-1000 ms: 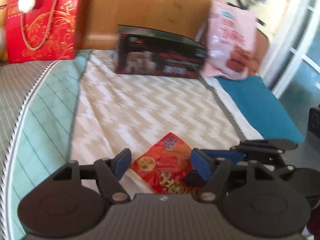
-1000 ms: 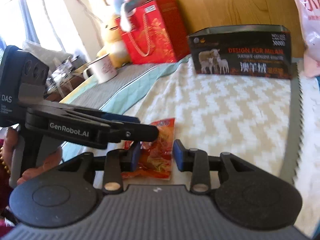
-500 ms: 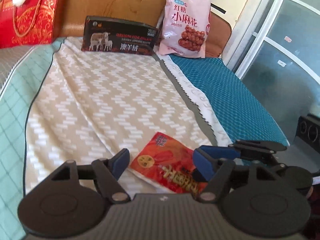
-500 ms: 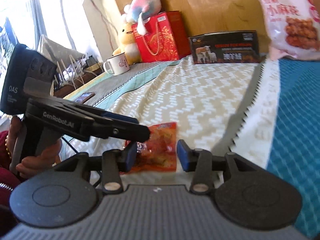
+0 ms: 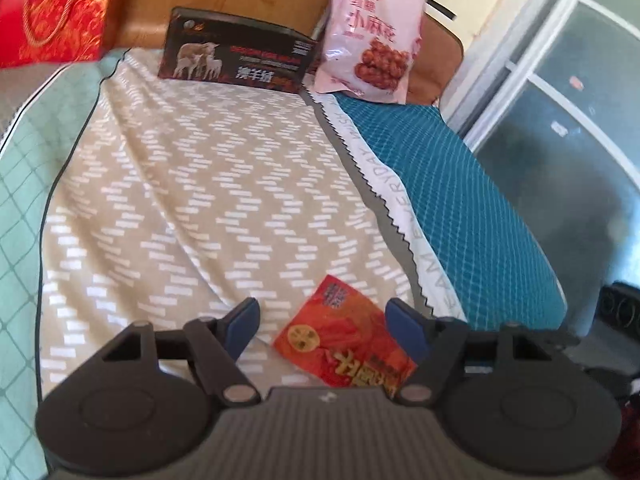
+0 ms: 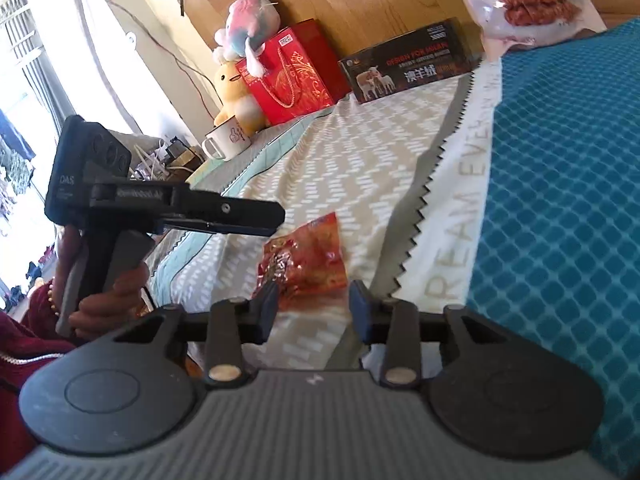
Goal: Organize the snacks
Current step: 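Close the left tool on the red snack bag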
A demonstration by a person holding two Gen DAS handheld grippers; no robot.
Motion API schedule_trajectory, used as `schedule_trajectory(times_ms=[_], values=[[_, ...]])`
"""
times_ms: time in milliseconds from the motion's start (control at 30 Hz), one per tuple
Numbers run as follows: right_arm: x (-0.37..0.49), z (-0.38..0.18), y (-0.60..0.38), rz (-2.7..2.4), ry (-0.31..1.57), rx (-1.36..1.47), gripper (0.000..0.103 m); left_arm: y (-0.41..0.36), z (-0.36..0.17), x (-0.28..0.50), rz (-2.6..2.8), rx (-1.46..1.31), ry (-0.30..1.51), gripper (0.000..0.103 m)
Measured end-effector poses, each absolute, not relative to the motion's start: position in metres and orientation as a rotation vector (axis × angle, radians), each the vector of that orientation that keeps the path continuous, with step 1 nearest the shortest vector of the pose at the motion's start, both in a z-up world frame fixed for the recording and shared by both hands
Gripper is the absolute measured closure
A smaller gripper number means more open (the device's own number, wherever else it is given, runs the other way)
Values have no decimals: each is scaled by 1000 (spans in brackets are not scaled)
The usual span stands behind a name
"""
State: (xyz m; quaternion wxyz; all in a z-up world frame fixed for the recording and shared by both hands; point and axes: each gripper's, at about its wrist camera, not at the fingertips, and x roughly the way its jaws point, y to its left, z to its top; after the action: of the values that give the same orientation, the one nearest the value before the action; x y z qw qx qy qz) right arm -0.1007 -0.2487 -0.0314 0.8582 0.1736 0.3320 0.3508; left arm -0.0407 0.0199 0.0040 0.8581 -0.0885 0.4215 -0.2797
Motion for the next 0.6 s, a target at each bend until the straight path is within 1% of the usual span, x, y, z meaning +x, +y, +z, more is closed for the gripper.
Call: schedule_trajectory(times_ms=[200, 300, 400, 433, 467, 500, 533, 600], values=[[-95, -39, -242, 824, 785, 437, 64, 8, 3, -48, -595, -124, 868, 32], [-84, -40, -236, 824, 796, 497, 65, 5, 3, -52, -585, -103, 861, 32], [-83, -37, -229, 803, 768, 477, 68, 4, 3, -54, -574, -99, 858, 31], [-84, -37, -230, 792, 758, 474, 72, 4, 3, -55, -571, -100, 854, 30], [-84, -38, -230, 776, 752, 471, 79, 5, 3, -55, -570, -101, 852, 30], [-84, -39, -232, 762, 750, 470, 83, 5, 3, -56, -568, -104, 849, 30], [-84, -40, -234, 753, 749, 474, 86, 5, 2, -56, -567, -106, 848, 30], [-84, -39, -234, 730, 734, 472, 87, 6, 2, -57, -569, -109, 846, 30]])
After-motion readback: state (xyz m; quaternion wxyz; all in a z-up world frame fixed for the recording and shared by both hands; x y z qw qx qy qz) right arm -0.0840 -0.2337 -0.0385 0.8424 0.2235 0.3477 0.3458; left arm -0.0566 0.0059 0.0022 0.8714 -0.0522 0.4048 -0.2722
